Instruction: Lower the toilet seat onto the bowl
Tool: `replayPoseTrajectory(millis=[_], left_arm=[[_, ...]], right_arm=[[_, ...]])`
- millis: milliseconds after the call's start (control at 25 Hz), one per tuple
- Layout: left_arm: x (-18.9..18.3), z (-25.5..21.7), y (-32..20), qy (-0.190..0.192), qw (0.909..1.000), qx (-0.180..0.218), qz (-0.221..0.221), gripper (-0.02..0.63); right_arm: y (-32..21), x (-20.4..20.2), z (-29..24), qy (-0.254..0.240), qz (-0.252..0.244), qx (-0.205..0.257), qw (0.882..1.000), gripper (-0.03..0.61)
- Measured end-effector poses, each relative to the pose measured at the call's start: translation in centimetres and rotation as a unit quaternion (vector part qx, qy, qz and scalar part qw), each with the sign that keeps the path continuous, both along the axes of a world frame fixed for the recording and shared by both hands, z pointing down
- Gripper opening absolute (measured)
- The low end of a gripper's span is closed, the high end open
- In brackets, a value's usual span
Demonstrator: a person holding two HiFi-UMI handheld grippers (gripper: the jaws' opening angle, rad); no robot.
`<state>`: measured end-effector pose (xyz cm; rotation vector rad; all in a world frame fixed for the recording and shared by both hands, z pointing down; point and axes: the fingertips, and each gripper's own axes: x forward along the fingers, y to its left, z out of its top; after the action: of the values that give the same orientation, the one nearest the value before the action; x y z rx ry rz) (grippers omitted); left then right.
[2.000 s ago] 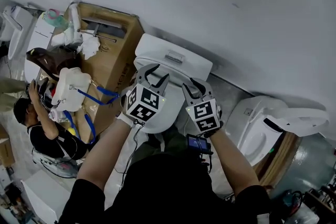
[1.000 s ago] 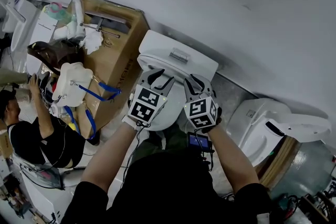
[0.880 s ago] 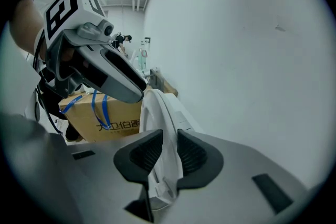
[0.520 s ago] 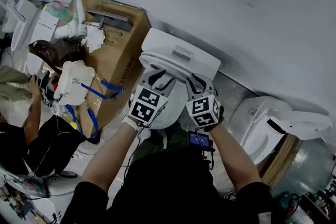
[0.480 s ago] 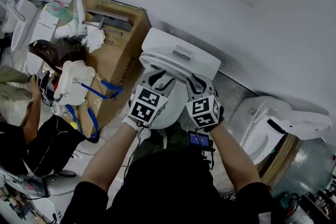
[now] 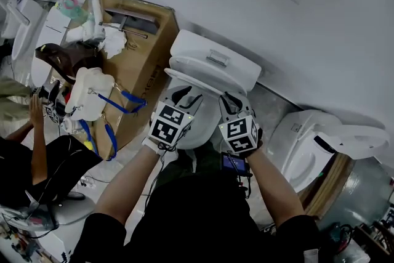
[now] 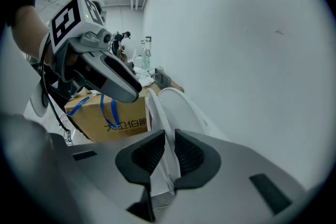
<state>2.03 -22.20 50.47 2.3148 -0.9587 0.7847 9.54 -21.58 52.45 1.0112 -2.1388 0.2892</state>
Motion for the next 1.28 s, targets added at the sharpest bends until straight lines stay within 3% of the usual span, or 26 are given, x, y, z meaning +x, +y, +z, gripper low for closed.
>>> replayPoseTrajectory(millis=[360, 800, 1040, 1280], left_arm=[[-2.0, 1.1, 2.3, 0.044, 0.9976, -0.04, -0.036, 0.167], [-3.6, 2.3, 4.3, 0.117, 0.9828, -0.102, -0.101, 0.167], [-4.4, 3.3, 5.7, 0.144, 0.9727, -0.127, -0.131, 0.166], [-5.2, 3.8, 7.2, 0.152, 0.9689, -0.133, -0.143, 0.166]], right_arm=[[2.7, -1.3, 0.2, 0.007, 0.011, 0.0, 1.0, 0.078], [6.6, -2.9, 0.8, 0.012, 0.012, 0.0, 1.0, 0.077], [8.4, -3.6, 1.2, 0.01, 0.015, 0.002, 1.0, 0.078], [10.0, -4.4, 1.8, 0.01, 0.016, -0.001, 1.0, 0.078]])
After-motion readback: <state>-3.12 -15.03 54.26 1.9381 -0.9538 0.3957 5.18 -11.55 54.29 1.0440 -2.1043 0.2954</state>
